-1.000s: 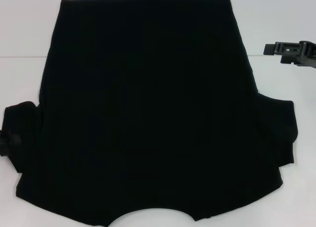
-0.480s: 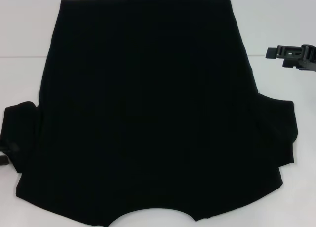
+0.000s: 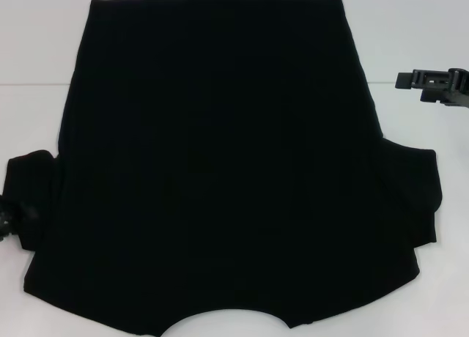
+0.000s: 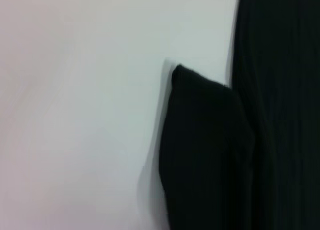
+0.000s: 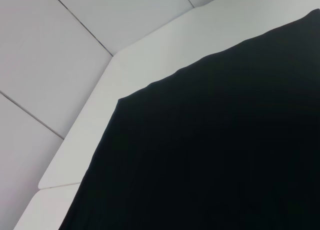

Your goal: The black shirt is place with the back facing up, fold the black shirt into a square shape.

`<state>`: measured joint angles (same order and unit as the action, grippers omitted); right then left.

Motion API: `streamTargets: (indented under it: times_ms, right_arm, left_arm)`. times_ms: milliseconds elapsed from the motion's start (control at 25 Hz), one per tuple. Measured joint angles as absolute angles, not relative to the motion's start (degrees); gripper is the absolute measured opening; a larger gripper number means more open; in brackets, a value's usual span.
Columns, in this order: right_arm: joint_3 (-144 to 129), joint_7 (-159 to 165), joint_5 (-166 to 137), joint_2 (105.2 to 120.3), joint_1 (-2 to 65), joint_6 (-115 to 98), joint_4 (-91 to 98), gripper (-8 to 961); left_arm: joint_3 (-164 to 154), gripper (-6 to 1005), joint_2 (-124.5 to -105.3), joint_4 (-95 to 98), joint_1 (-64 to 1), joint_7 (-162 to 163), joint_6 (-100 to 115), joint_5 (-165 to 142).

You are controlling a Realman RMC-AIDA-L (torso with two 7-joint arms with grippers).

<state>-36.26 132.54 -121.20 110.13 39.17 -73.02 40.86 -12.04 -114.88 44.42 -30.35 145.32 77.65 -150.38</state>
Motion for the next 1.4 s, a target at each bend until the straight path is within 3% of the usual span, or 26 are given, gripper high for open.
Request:
streamTargets:
  times_ms: [120, 240, 440, 1400]
  right_arm:
    - [-36.16, 132.54, -121.20, 110.13, 39.11, -73.07, 40.86, 866]
    - [-36.06, 132.54, -121.19, 110.13, 39.11, -73.09, 40.87, 866]
    - [-35.95, 132.54, -121.20, 110.13, 39.11, -73.11, 40.87, 865]
    - [-35.86, 132.75, -120.97, 110.07, 39.20, -73.13, 40.87, 865]
  left_arm:
    - [-12.03, 442, -114.90, 44.45, -30.36, 145.26, 77.47, -150.31]
    - [-12.08, 240, -114.85, 44.45, -30.37, 145.21, 77.44, -150.36]
    - [-12.12, 42, -114.74, 44.48, -30.41, 144.61, 77.47, -150.37]
    - [-15.30, 15, -112.94, 51.82, -33.72, 144.54, 79.57, -156.58]
